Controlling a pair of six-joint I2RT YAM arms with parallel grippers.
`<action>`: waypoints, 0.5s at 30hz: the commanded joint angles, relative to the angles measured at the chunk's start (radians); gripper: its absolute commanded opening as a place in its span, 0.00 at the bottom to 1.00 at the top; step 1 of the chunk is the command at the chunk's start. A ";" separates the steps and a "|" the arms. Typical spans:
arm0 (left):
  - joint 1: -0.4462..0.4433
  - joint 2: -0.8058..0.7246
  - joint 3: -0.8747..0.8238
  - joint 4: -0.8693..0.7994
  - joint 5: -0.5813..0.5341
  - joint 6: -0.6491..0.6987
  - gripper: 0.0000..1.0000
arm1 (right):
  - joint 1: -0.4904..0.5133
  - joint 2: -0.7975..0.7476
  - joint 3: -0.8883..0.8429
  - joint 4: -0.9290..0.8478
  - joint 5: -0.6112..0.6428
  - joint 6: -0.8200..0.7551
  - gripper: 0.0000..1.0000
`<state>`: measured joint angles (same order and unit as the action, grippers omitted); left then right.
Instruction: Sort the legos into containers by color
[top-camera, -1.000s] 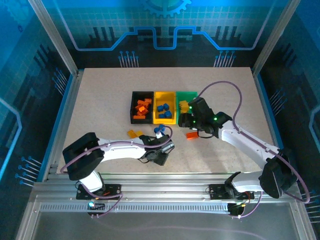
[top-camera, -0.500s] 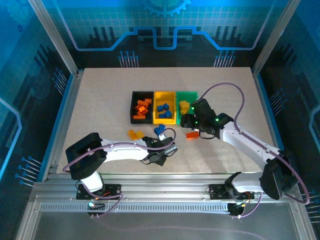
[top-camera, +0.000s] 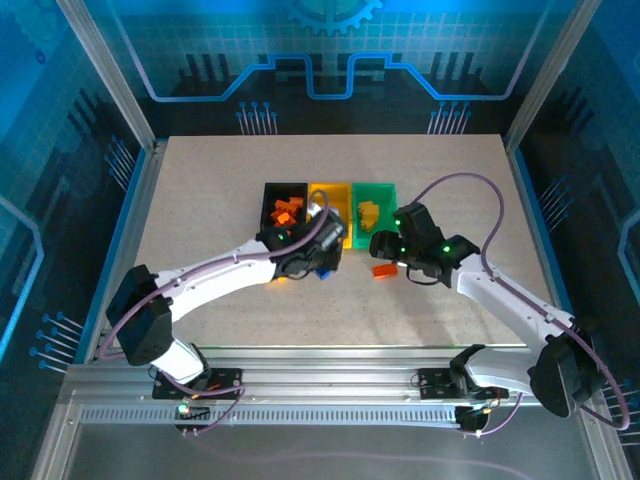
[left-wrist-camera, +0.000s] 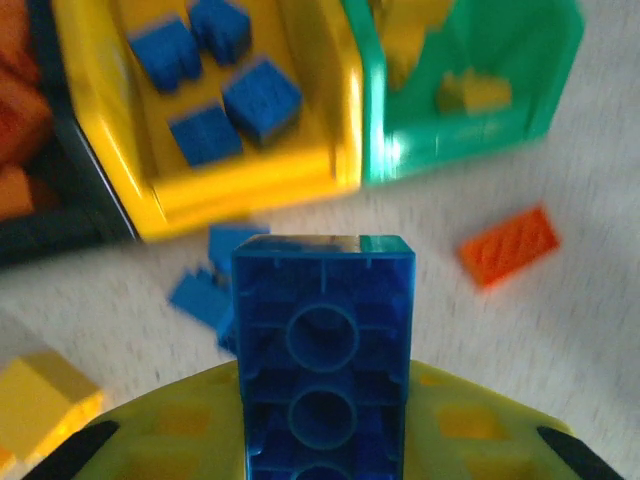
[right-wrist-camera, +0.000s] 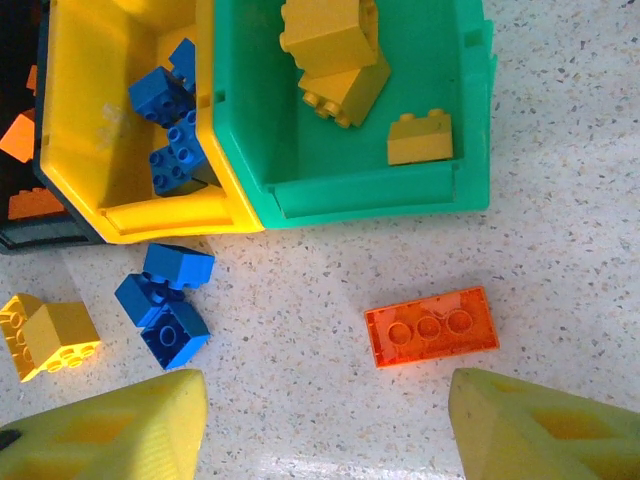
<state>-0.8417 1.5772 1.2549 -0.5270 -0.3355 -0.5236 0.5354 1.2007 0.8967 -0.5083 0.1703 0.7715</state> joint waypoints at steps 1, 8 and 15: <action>0.056 0.095 0.111 0.023 0.019 0.012 0.23 | -0.017 -0.034 -0.041 -0.005 -0.003 0.021 0.67; 0.152 0.338 0.381 -0.036 -0.007 0.007 0.24 | -0.022 -0.086 -0.077 -0.030 -0.009 0.028 0.67; 0.193 0.493 0.557 -0.087 -0.003 -0.029 0.29 | -0.022 -0.144 -0.114 -0.055 -0.024 0.026 0.67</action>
<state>-0.6582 2.0361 1.7378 -0.5655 -0.3344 -0.5289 0.5285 1.0843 0.8040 -0.5331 0.1558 0.7856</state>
